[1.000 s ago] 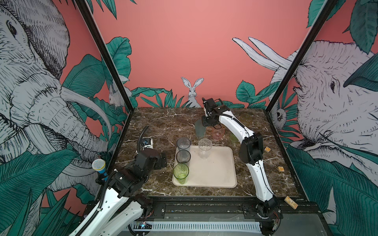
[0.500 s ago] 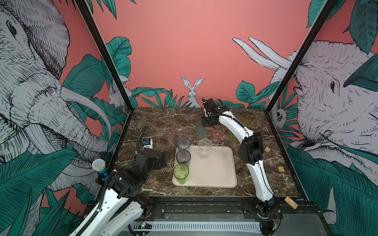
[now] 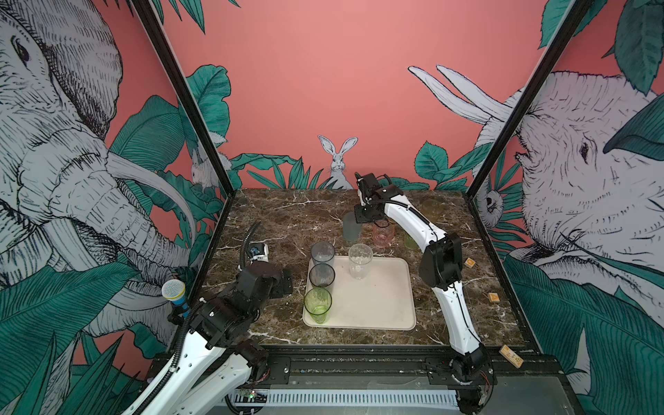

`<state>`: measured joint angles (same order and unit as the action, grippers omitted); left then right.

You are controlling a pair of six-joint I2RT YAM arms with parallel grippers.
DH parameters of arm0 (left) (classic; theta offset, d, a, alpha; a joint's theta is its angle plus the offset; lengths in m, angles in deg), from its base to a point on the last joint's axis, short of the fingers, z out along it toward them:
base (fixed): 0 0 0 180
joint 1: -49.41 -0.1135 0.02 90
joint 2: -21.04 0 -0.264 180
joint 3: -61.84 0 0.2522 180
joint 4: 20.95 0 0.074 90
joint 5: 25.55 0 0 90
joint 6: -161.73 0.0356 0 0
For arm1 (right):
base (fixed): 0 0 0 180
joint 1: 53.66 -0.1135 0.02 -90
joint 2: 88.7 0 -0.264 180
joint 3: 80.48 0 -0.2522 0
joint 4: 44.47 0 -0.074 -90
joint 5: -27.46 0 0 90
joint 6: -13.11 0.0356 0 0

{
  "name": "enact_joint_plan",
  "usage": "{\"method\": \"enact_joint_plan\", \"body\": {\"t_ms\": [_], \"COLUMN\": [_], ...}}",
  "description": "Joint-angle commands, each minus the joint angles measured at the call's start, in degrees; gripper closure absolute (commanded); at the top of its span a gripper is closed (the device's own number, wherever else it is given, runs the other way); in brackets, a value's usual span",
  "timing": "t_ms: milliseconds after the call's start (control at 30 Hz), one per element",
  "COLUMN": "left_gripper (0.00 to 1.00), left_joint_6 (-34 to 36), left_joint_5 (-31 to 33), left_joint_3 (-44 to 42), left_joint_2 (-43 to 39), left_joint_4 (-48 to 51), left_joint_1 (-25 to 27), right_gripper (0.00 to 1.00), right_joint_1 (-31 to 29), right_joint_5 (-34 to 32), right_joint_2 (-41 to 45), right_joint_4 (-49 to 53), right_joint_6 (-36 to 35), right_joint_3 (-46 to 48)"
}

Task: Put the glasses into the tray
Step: 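Lower the right gripper into the teal glass rim and close it, then lift the teal glass and carry it over the tray with the right gripper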

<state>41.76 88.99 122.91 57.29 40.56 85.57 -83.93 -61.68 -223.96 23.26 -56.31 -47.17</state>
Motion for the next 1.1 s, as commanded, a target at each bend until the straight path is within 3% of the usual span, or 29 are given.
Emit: {"method": "enact_joint_plan", "body": {"t_ms": [0, 733, 1067], "left_gripper": [0.01, 0.01, 0.01], "left_joint_6": [-0.87, -1.55, -1.75], "left_joint_5": [0.34, -0.63, -1.41], "left_joint_3": [0.1, 0.06, 0.24], "left_joint_2": [0.35, 1.62, 2.36], "left_joint_4": [0.51, -0.28, -1.15], "left_joint_1": [-0.39, -0.39, -0.39], "right_gripper": [1.0, 1.0, 1.0], "right_joint_1": [0.29, 0.27, 0.29], "right_joint_5": [-0.95, -4.56, -5.93], "right_joint_2": [3.93, 20.25, 29.22], "right_joint_4": [3.44, 13.46, 16.51], "right_joint_6": [-1.05, -3.69, -4.2], "right_joint_3": [-1.95, -2.62, 2.51]}}
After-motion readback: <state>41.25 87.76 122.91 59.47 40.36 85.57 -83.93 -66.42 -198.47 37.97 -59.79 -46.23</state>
